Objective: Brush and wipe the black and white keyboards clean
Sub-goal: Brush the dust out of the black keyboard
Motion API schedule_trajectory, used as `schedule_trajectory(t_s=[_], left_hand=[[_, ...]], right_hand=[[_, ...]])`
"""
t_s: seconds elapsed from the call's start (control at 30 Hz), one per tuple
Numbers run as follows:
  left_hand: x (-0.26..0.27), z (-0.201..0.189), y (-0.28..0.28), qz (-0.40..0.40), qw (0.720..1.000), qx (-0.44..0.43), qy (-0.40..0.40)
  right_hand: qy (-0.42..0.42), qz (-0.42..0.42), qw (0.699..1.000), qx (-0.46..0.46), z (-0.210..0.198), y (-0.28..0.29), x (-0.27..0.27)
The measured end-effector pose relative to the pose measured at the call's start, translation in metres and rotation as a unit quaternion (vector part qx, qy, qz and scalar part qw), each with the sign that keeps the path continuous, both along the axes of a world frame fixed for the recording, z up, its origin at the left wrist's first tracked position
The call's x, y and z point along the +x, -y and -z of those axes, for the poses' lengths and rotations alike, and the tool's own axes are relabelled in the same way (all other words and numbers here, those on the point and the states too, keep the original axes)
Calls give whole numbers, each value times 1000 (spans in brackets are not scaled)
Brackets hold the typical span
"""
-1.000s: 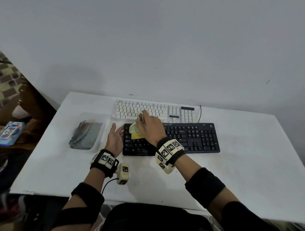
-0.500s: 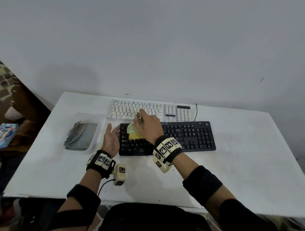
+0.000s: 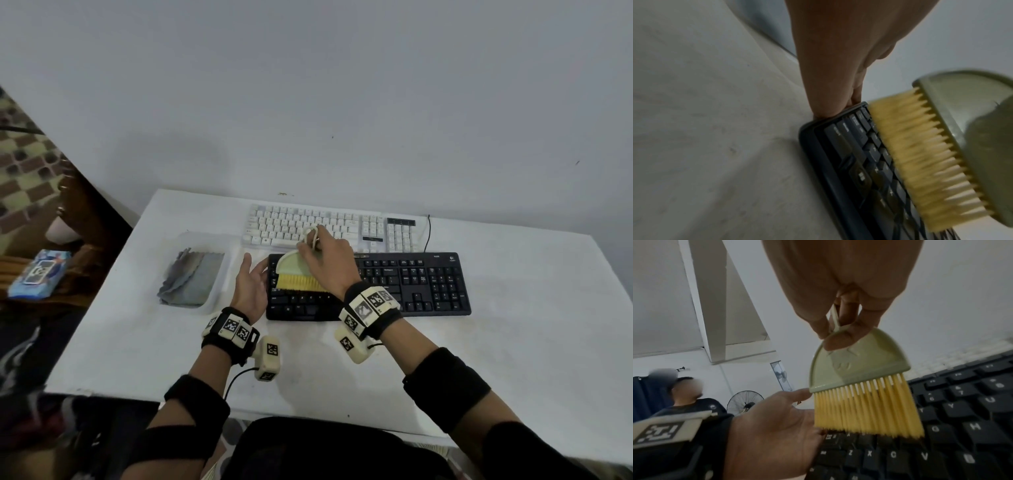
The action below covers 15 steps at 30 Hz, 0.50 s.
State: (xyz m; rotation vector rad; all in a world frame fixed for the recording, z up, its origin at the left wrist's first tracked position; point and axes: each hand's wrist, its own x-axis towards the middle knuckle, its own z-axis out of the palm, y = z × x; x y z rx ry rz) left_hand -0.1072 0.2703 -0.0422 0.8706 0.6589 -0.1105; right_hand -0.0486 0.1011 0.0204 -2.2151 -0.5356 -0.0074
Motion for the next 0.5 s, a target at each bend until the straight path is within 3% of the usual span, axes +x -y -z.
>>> schedule_trajectory(t_s=[0.13, 0.3, 0.5], left_hand=[[-1, 3, -1, 0, 1000, 0, 1], [0, 2, -1, 4, 1000, 4, 2], [0, 4, -3, 7, 1000, 7, 6]], right_hand=[[18, -55, 998, -16, 5, -8, -8], [125, -49, 987, -93, 8, 3, -3], [63, -46, 997, -14, 2, -11, -7]])
